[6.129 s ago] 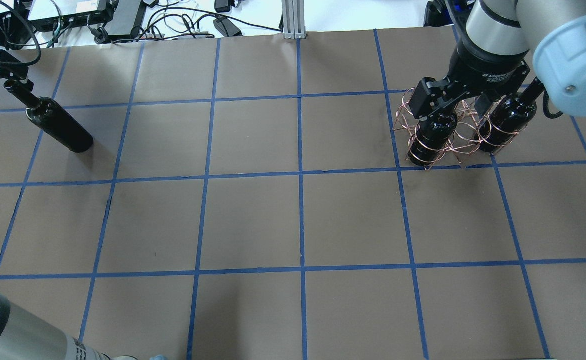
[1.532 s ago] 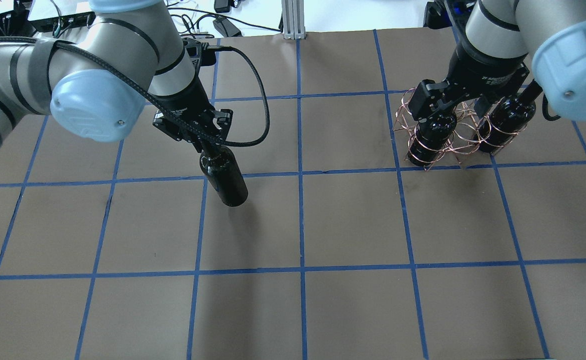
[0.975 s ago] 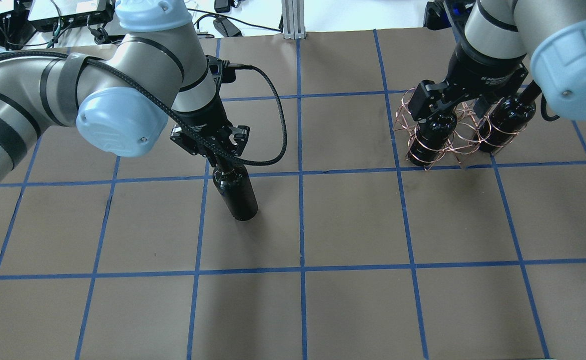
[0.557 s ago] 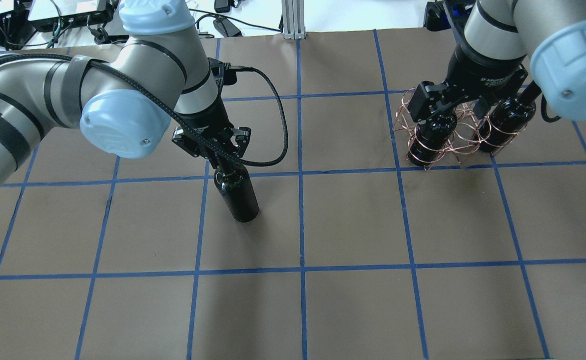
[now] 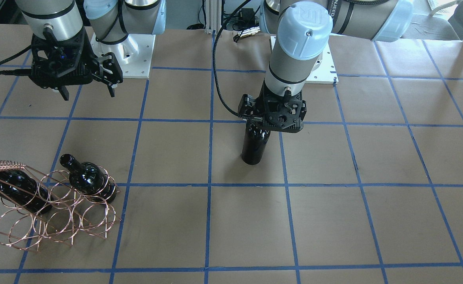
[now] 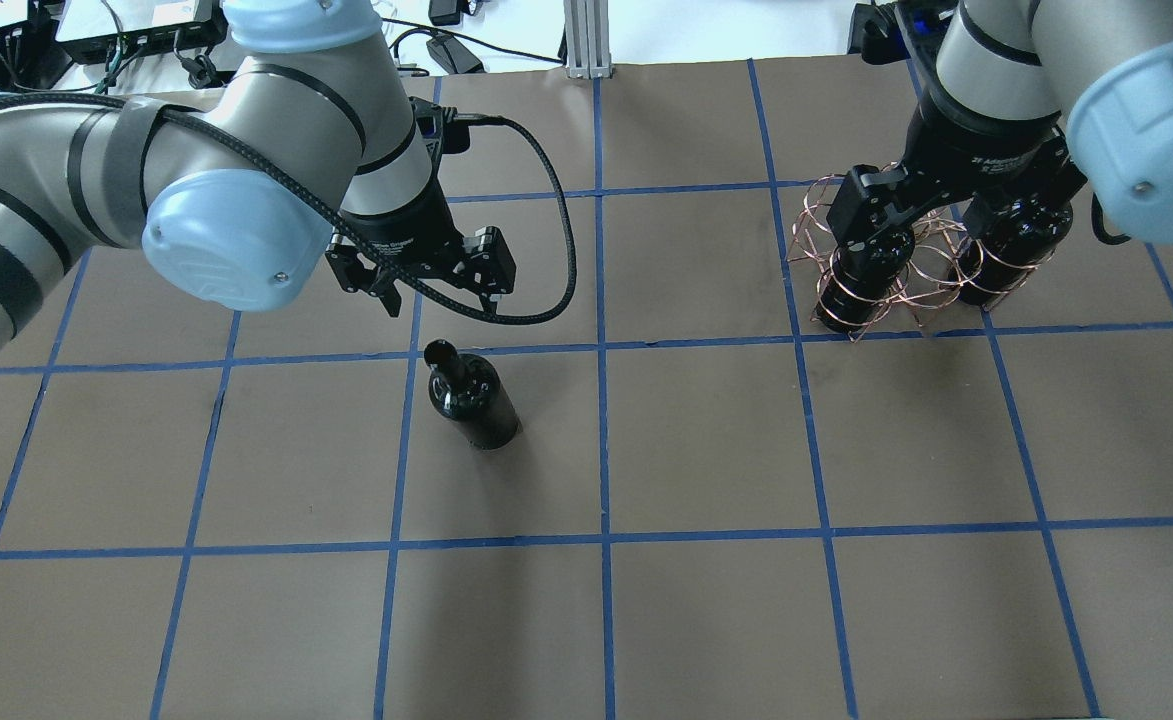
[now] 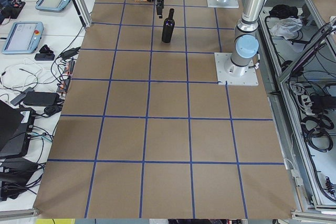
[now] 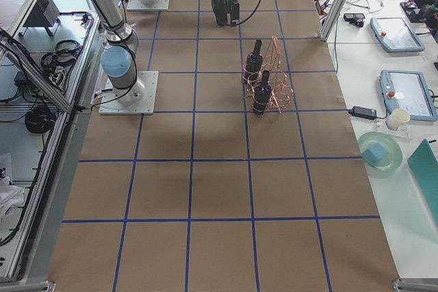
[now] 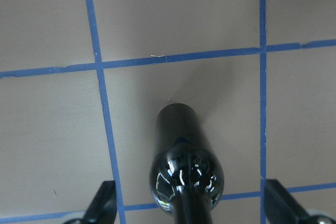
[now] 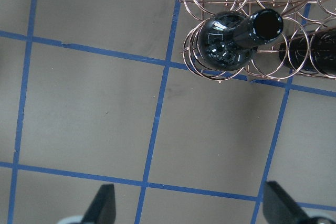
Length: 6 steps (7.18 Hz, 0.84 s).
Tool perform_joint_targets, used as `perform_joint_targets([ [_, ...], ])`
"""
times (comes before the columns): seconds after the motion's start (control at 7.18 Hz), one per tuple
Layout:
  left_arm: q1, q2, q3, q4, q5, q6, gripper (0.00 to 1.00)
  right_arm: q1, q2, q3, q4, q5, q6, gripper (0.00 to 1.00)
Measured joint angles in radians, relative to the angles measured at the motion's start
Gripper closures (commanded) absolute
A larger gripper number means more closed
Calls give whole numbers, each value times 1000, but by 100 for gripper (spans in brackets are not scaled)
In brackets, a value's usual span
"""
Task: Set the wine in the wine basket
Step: 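Set the bottle down standing and open the left gripper, then raise the left gripper away while the right gripper lifts off the rack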
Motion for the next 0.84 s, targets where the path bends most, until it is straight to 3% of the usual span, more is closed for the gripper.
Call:
perform_joint_targets([
  [0.42, 121, 3, 123, -33, 8, 28, 0, 34, 3, -6, -12, 7, 89, 0],
  [0.84, 324, 6, 160, -48, 26, 162, 0, 109, 21, -11, -35, 5, 169, 0],
])
